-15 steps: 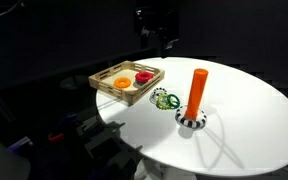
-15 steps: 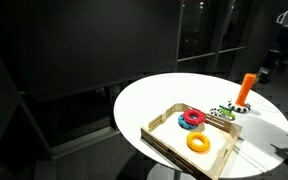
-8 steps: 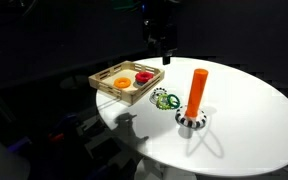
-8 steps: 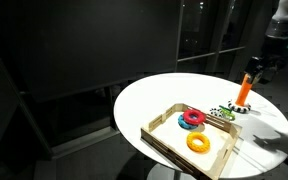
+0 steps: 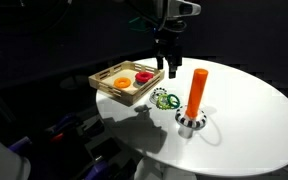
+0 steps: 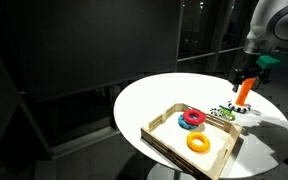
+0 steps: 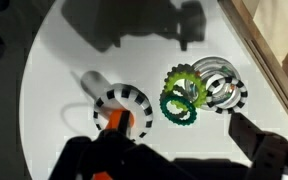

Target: Move the dark green ring from the table to the tray

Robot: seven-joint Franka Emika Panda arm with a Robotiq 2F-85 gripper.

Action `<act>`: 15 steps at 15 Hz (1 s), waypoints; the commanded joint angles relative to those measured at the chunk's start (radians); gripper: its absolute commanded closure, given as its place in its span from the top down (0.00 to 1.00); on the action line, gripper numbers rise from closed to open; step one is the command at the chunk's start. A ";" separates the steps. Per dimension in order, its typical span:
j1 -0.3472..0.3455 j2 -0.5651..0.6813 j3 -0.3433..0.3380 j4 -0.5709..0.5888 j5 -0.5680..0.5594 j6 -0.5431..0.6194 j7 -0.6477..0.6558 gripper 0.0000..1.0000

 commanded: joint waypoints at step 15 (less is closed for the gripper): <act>0.205 0.406 -0.171 0.291 -0.063 0.009 0.290 1.00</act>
